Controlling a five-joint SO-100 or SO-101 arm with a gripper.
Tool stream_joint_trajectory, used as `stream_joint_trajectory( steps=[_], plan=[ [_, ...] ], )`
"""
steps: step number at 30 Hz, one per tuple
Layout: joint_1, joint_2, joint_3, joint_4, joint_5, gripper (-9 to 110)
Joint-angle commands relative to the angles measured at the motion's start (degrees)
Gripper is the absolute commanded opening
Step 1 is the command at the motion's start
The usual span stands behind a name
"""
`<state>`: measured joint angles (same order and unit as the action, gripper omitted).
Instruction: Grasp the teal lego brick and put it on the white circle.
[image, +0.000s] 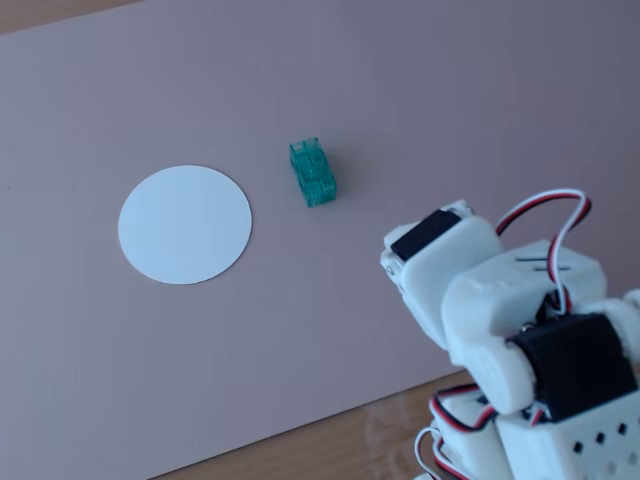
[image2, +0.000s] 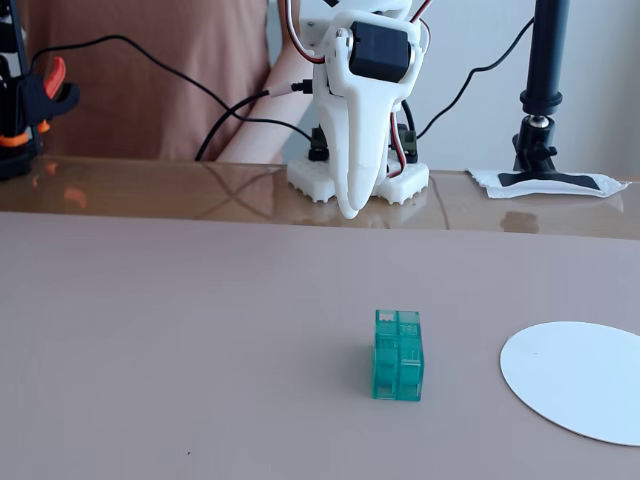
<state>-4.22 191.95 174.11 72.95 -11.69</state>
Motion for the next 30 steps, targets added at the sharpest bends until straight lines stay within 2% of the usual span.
stream_joint_trajectory(
  steps=[1,30],
  plan=[
    [-0.09,0.35,-0.26,-0.79,0.26,0],
    [-1.05,0.35,-4.48,-0.62,-1.05,0]
  ],
)
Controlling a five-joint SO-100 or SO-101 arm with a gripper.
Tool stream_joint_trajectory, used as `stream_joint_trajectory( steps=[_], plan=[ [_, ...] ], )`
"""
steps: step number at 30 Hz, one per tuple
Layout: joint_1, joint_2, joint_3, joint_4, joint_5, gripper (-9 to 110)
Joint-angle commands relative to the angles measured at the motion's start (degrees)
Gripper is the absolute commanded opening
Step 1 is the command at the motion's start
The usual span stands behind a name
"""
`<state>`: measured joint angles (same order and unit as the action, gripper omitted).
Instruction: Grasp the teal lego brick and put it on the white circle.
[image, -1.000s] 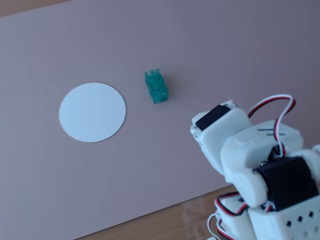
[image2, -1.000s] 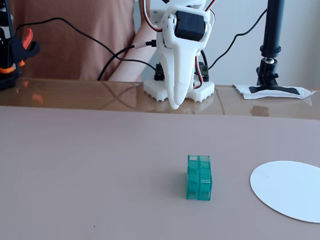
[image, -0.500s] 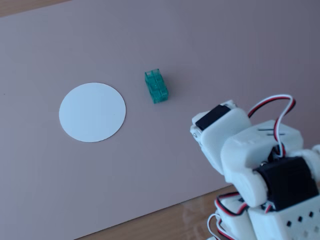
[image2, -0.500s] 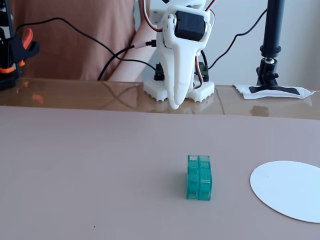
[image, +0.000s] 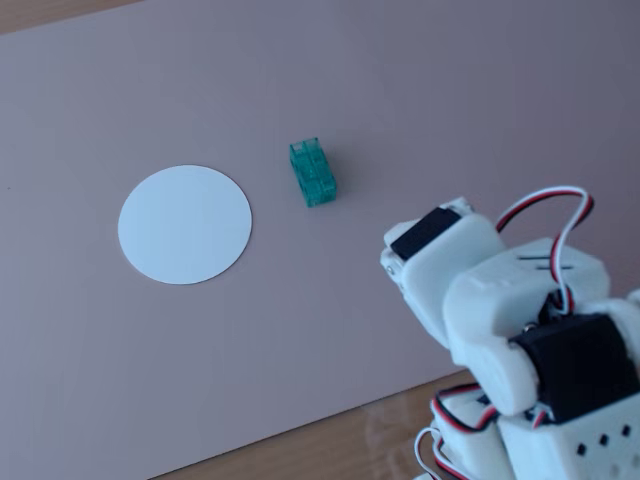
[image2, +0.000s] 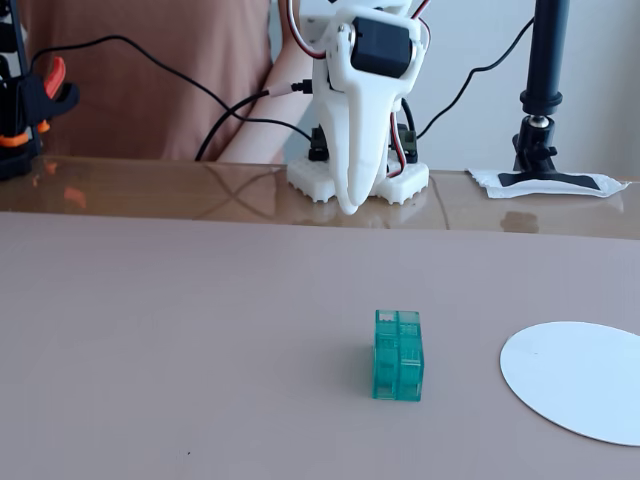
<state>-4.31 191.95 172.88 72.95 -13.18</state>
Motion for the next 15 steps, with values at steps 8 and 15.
stream_joint_trajectory(
  steps=[8,15],
  plan=[
    [-3.16,-16.44,-14.68,-4.83,-0.44,0],
    [-3.52,-42.71,-33.40,-5.71,-1.41,0]
  ],
)
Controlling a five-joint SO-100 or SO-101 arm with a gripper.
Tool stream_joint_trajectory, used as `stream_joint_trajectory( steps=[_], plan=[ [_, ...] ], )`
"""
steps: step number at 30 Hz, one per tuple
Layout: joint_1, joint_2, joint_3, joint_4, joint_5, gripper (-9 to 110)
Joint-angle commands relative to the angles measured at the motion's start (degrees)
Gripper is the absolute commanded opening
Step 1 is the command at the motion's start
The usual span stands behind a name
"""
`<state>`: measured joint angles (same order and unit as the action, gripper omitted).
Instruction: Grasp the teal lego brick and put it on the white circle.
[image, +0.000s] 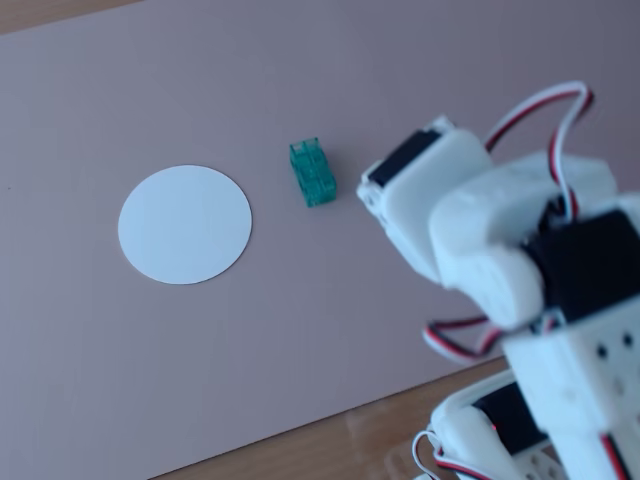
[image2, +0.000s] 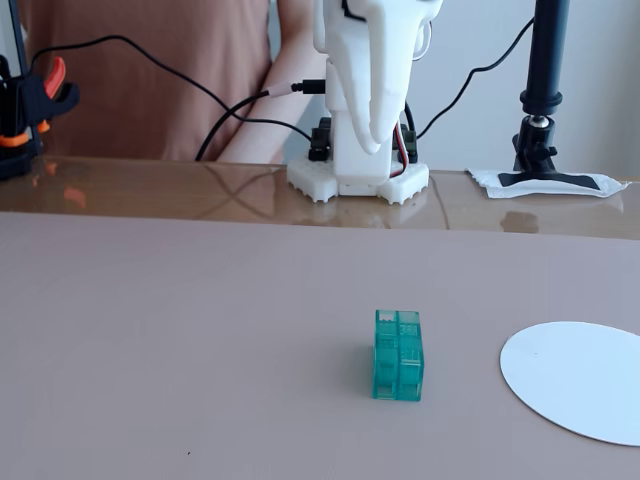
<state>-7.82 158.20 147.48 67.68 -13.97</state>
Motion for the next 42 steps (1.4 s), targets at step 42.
stream_joint_trajectory(
  steps=[42],
  plan=[
    [0.09,-100.72,-88.59,31.11,-47.72,19]
  ],
)
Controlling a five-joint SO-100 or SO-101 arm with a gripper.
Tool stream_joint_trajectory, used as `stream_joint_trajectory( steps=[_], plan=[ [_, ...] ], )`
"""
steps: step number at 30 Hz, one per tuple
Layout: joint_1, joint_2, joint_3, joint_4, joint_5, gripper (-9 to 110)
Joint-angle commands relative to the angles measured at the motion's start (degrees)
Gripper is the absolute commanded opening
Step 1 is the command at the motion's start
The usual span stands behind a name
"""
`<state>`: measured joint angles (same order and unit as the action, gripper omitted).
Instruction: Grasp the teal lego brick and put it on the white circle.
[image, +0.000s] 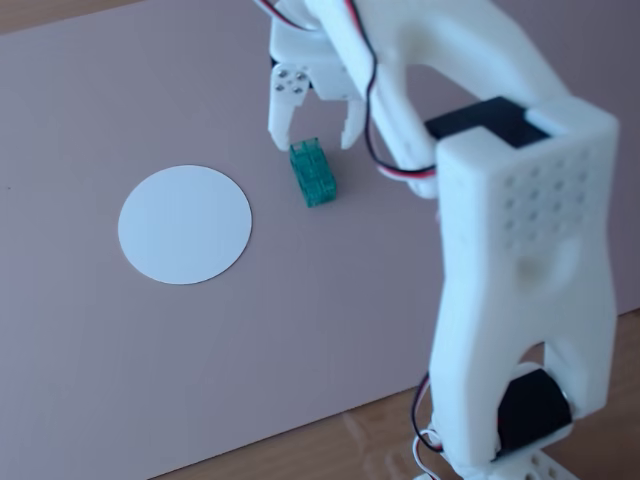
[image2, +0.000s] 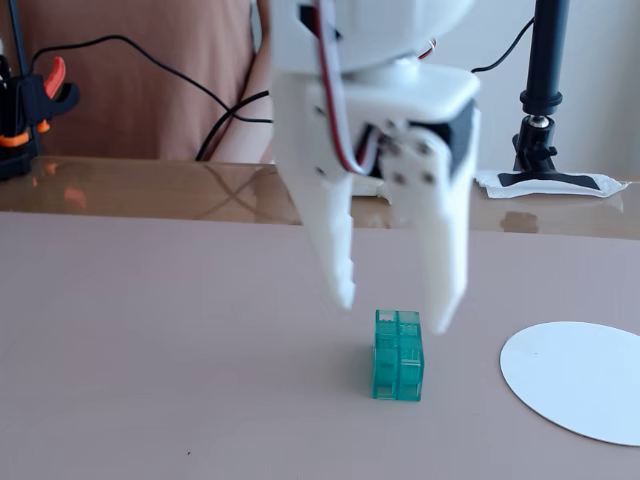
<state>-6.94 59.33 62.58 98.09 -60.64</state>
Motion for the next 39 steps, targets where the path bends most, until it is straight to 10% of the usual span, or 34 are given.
stream_joint_trajectory(
  steps=[1,24,39],
  plan=[
    [-1.32,-2.81,-4.04,0.70,-1.49,19],
    [1.85,-7.03,-3.69,1.14,-2.72,0],
    [0.35,18.72,3.87,-8.44,47.37,0]
  ],
)
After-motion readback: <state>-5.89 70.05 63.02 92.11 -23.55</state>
